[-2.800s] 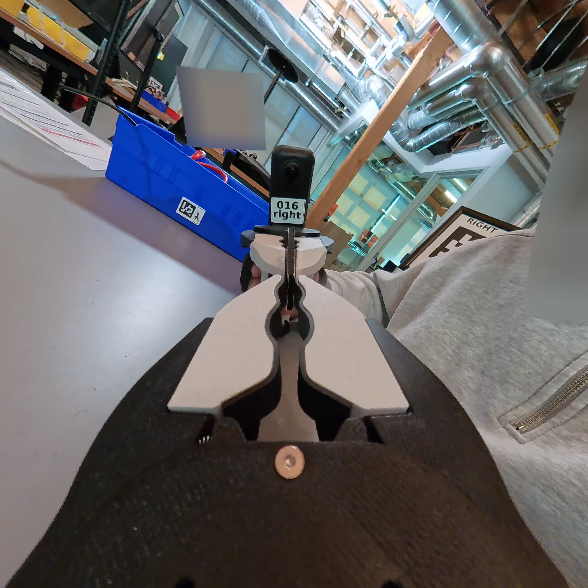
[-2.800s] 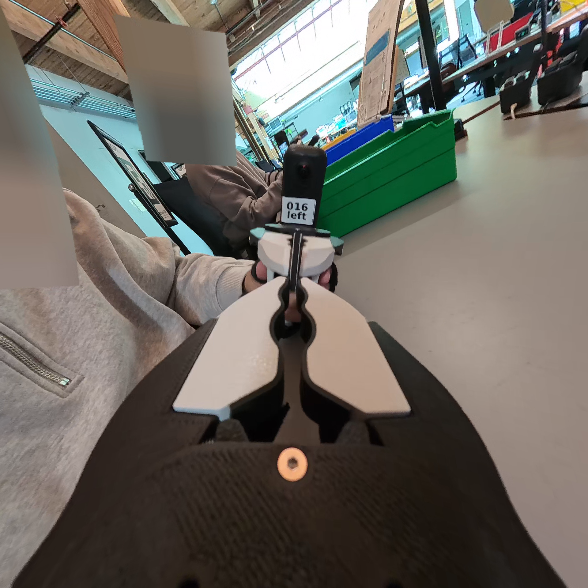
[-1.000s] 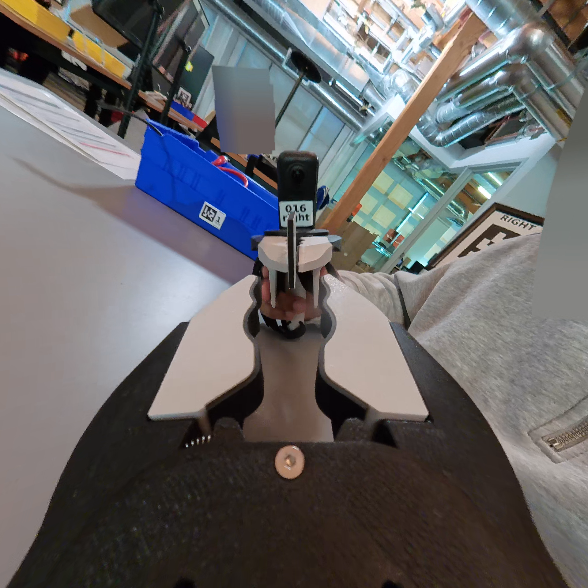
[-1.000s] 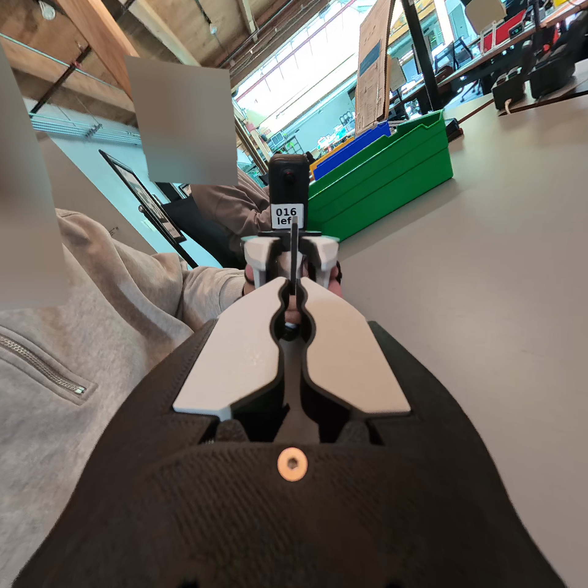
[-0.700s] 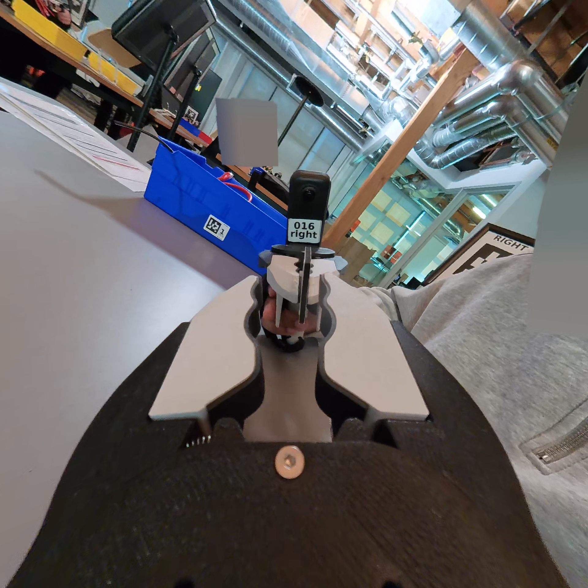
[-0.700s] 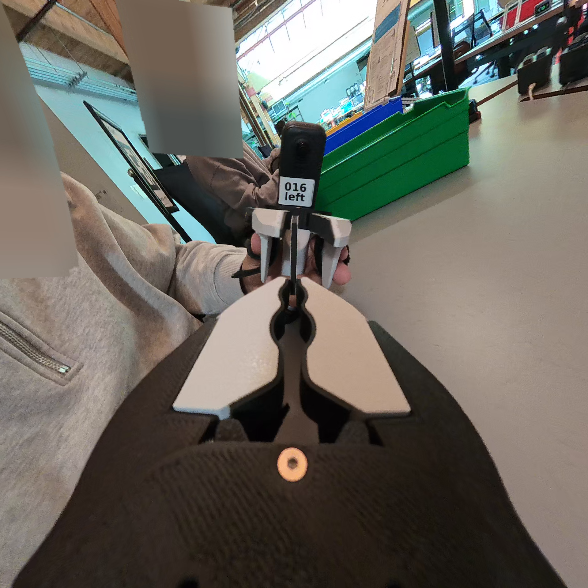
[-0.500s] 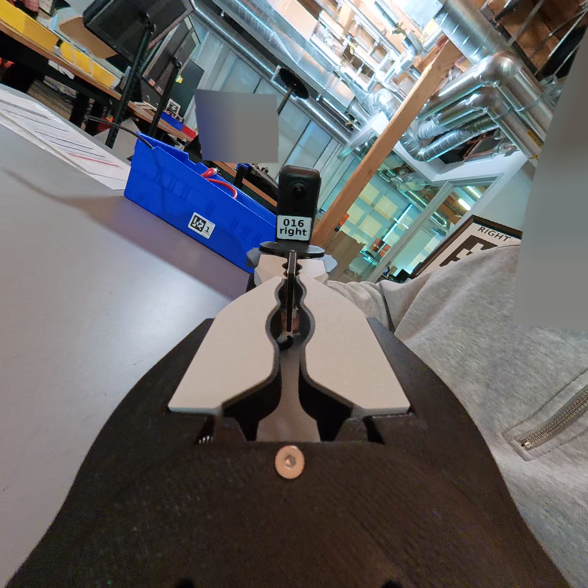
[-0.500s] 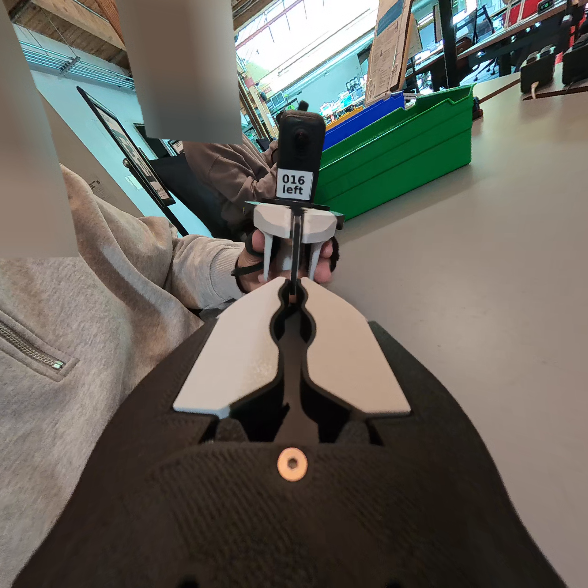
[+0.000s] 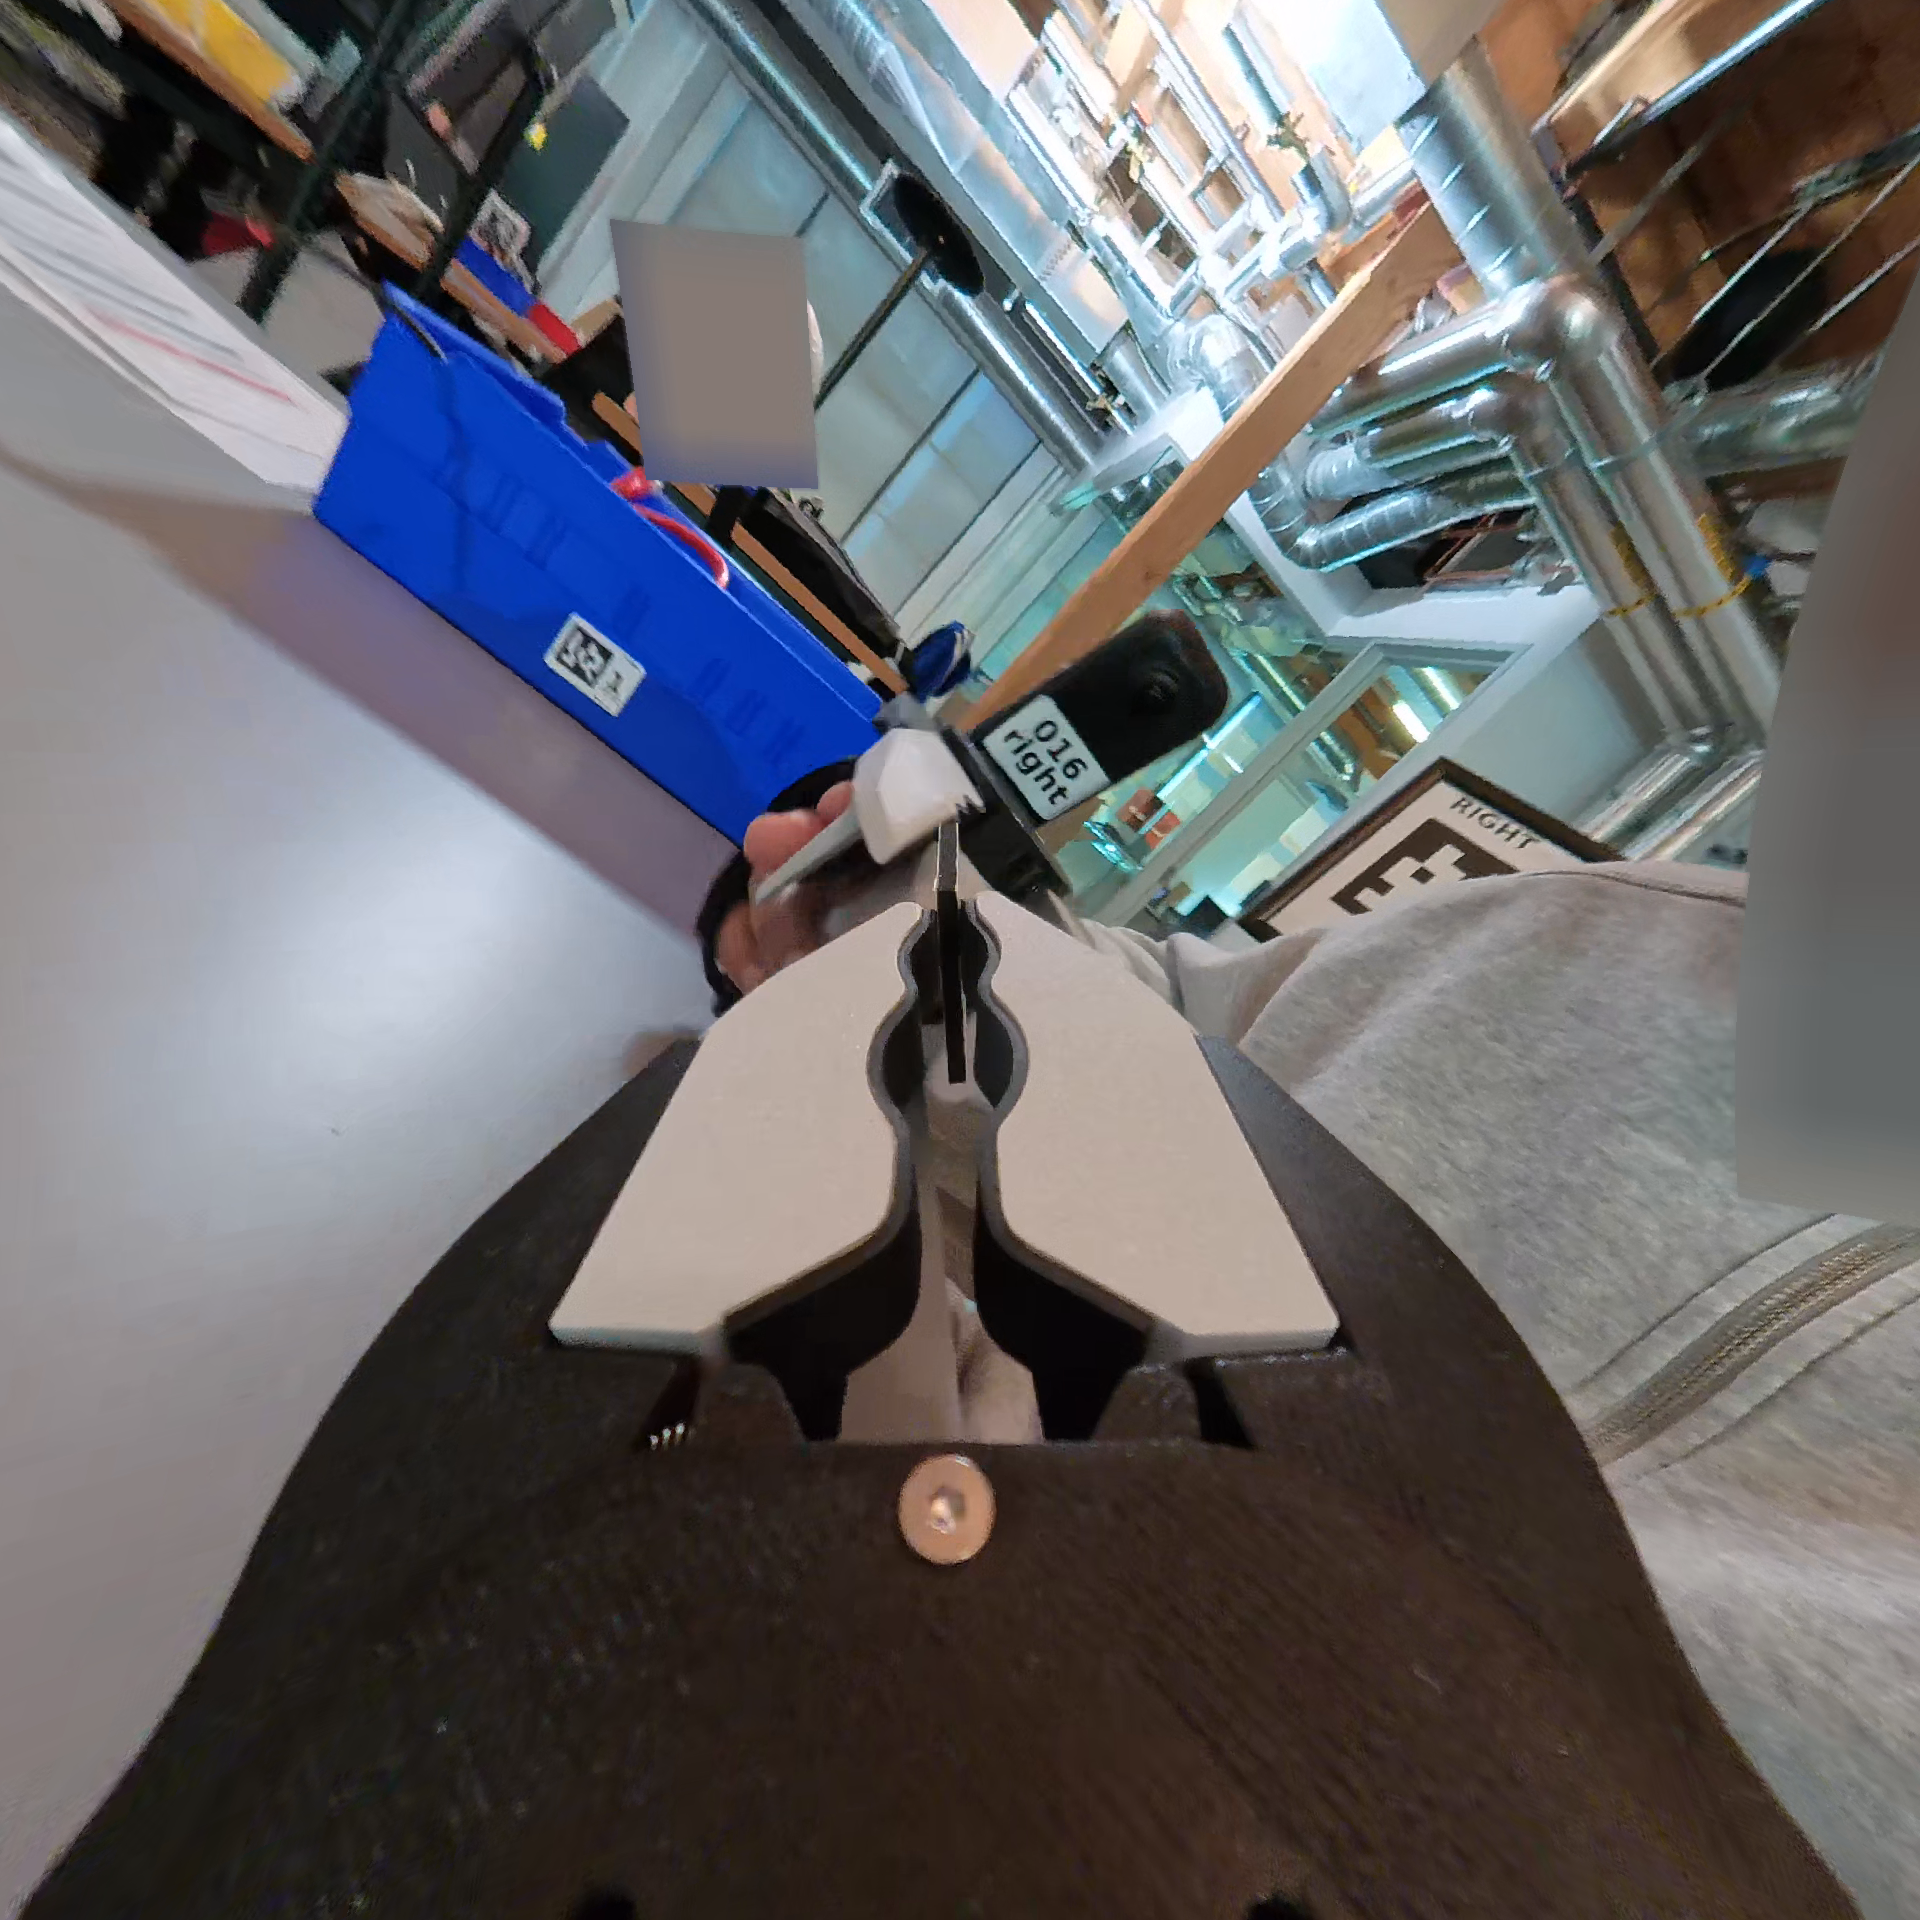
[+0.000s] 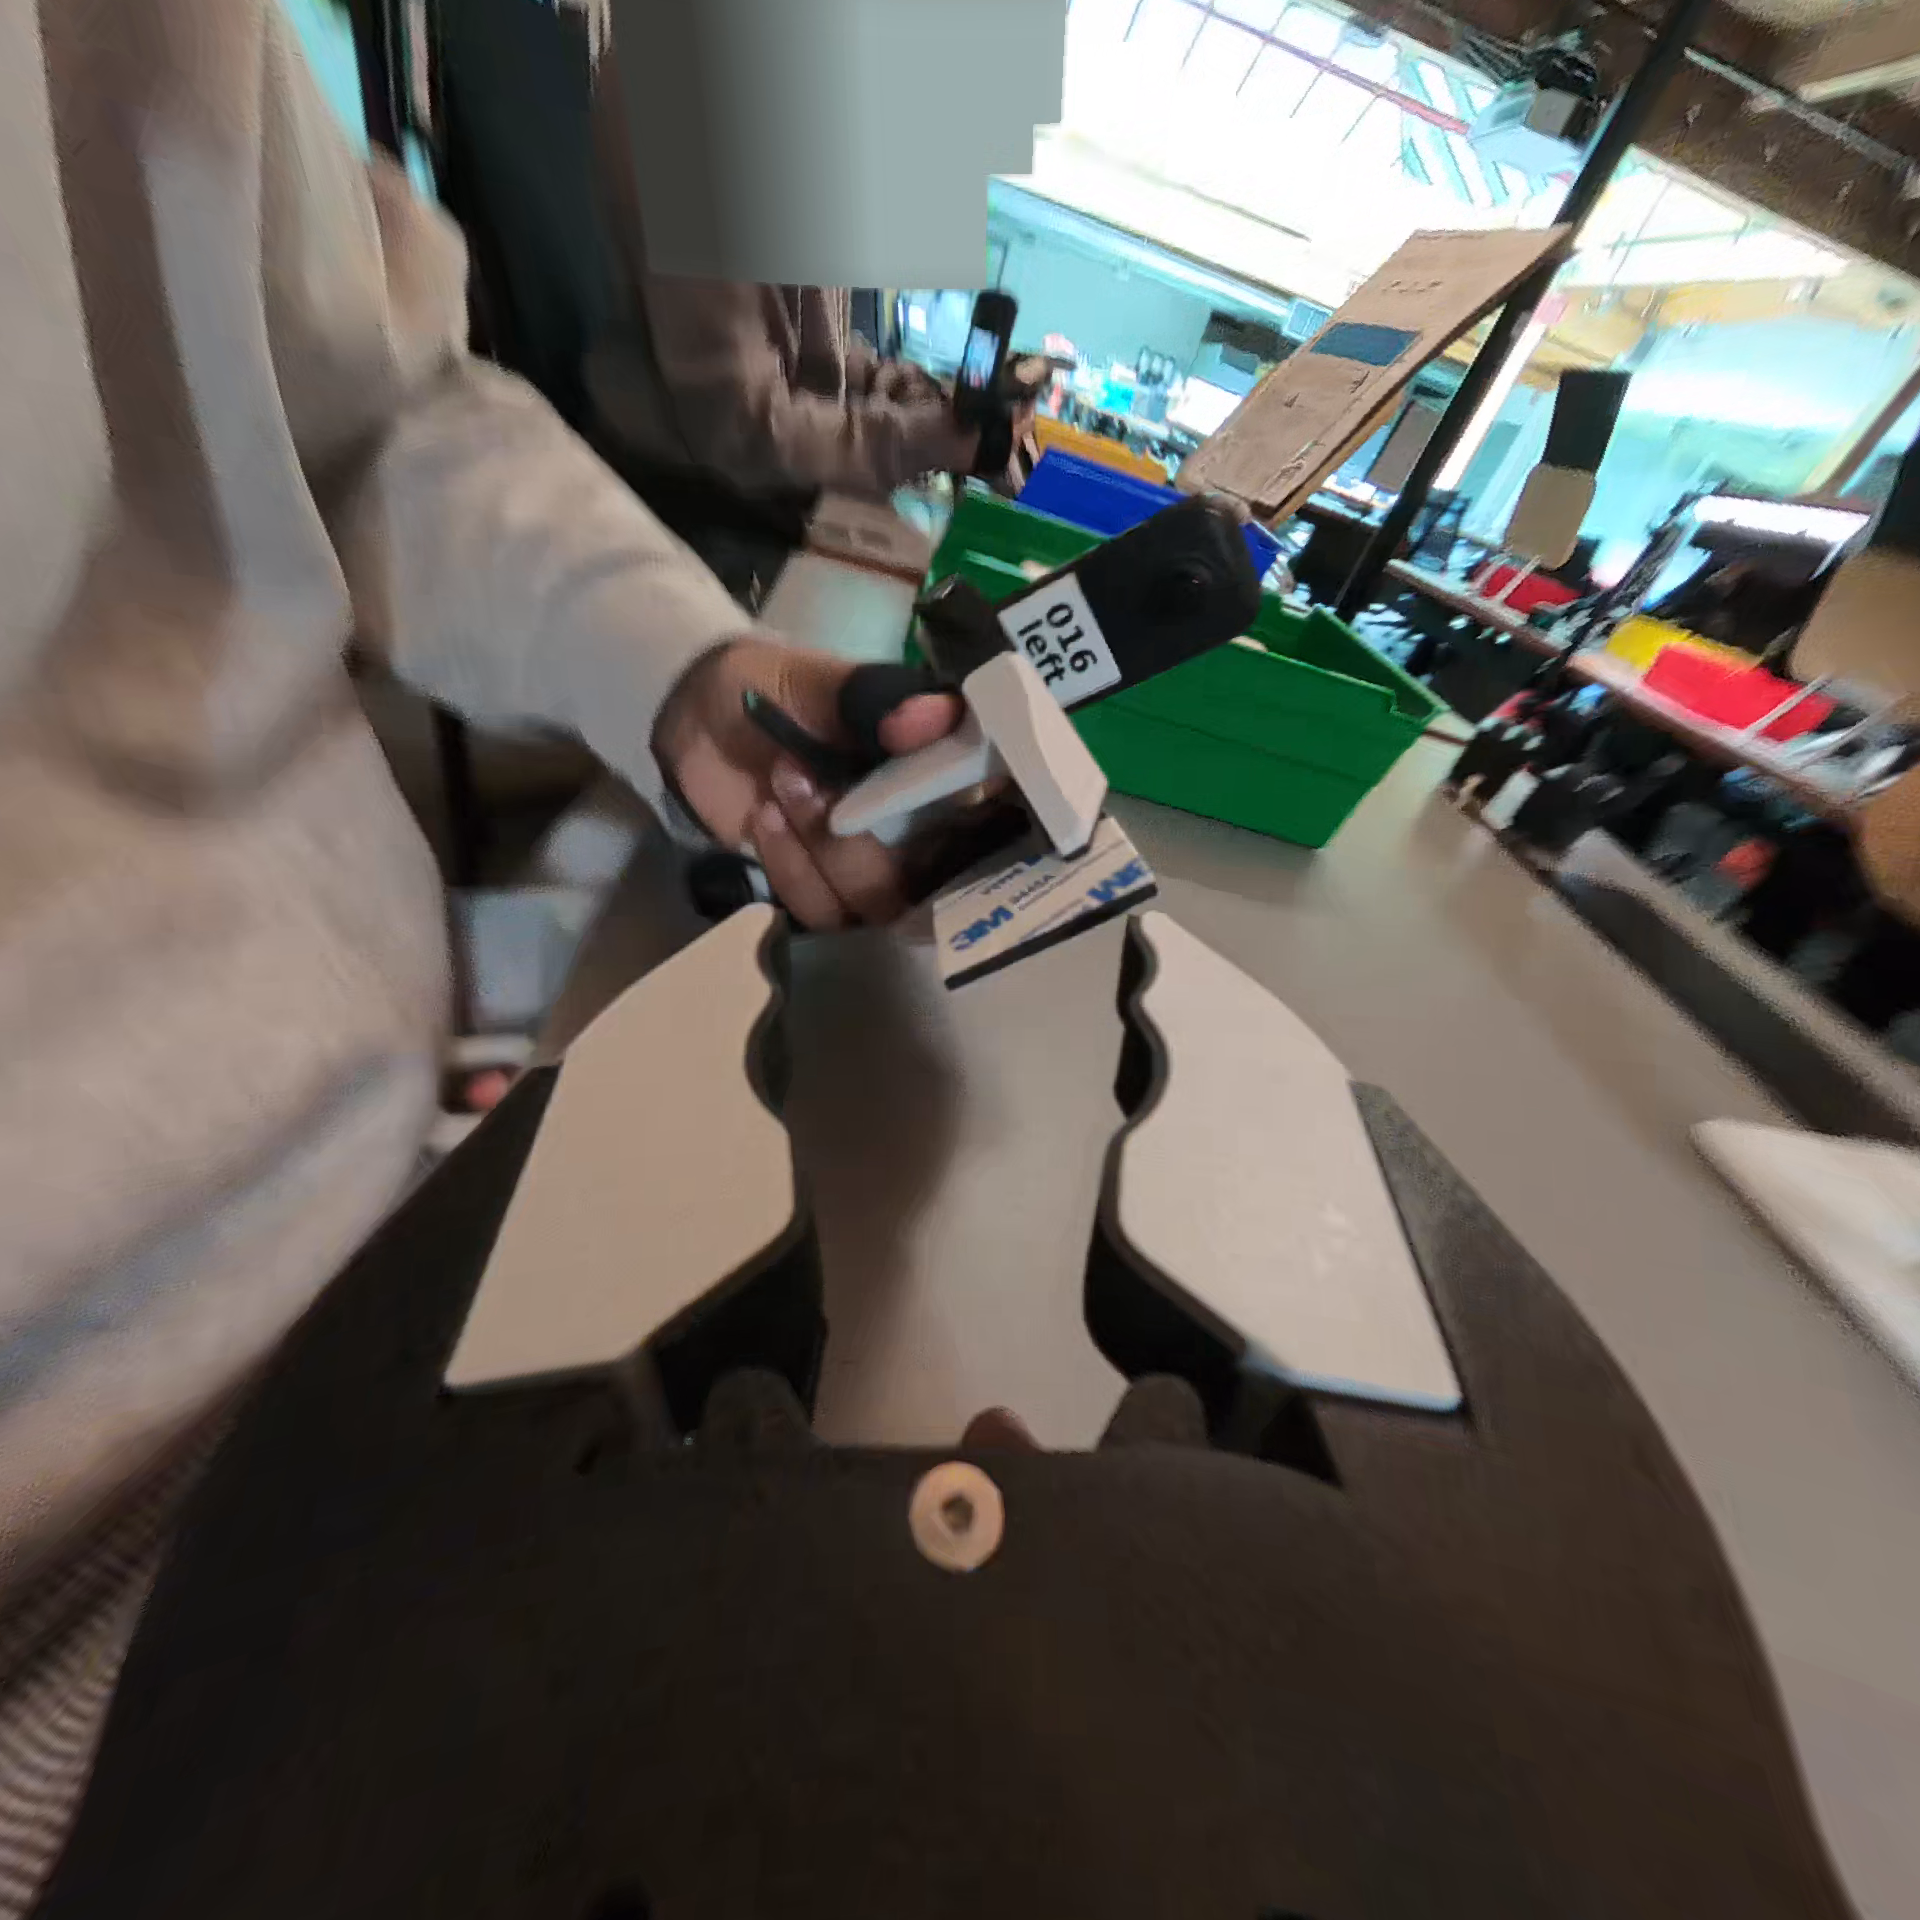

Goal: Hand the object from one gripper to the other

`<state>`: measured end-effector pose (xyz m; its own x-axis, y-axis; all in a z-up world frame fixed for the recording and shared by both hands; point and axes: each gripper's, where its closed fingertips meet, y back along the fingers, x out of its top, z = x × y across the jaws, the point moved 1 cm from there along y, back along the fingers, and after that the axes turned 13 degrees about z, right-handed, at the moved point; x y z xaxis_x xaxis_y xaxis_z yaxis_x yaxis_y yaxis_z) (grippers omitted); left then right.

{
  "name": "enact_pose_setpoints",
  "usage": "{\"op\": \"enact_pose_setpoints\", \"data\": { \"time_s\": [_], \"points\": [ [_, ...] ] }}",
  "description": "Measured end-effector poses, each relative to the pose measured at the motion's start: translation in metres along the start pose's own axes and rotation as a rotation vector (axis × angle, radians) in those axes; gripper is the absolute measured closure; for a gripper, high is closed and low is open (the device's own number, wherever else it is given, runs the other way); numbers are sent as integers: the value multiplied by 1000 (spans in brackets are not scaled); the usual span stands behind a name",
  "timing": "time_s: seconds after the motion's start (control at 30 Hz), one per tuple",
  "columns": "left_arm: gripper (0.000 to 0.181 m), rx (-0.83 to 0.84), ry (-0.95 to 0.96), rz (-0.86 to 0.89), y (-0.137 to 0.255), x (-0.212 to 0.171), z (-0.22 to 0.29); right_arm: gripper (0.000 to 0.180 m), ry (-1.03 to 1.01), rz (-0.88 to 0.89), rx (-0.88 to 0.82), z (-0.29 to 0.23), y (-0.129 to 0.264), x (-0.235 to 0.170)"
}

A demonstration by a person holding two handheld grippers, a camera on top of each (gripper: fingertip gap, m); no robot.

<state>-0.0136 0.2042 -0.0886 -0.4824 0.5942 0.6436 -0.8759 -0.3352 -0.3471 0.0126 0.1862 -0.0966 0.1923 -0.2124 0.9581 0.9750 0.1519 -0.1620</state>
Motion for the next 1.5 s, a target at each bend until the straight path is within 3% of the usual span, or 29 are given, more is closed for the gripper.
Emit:
{"op": "enact_pose_setpoints", "data": {
  "time_s": [0.13, 0.33, 0.5, 0.77, 0.97, 1.13, 1.27, 1.5],
  "points": [
    [178, -17, 158, -25, -2, -7, 0, 124, 205, -65, -22, 1, 1, -4],
    [178, -18, 196, -36, -2, -10, 0, 128, 143, -41, -33, 4, 2, -2],
    [178, 21, 77, -39, -1, -8, -4, 133, -4, -6, -90, 11, 4, 2],
    [178, 88, -143, -159, -2, -20, -8, 156, -498, 22, -117, 17, 9, -6],
    [178, 95, -198, -207, -2, -27, -8, 173, -598, -21, -100, 13, 8, -13],
    [176, 107, -229, -185, -3, -24, -10, 176, -717, 14, -104, 15, 8, -13],
    [149, 134, -249, -145, -3, -20, -14, 176, -743, 51, -125, 20, 10, -10],
    [155, 96, -282, -236, -5, -38, -12, 176, -781, 119, -141, 27, 13, -3]
  ]
}}
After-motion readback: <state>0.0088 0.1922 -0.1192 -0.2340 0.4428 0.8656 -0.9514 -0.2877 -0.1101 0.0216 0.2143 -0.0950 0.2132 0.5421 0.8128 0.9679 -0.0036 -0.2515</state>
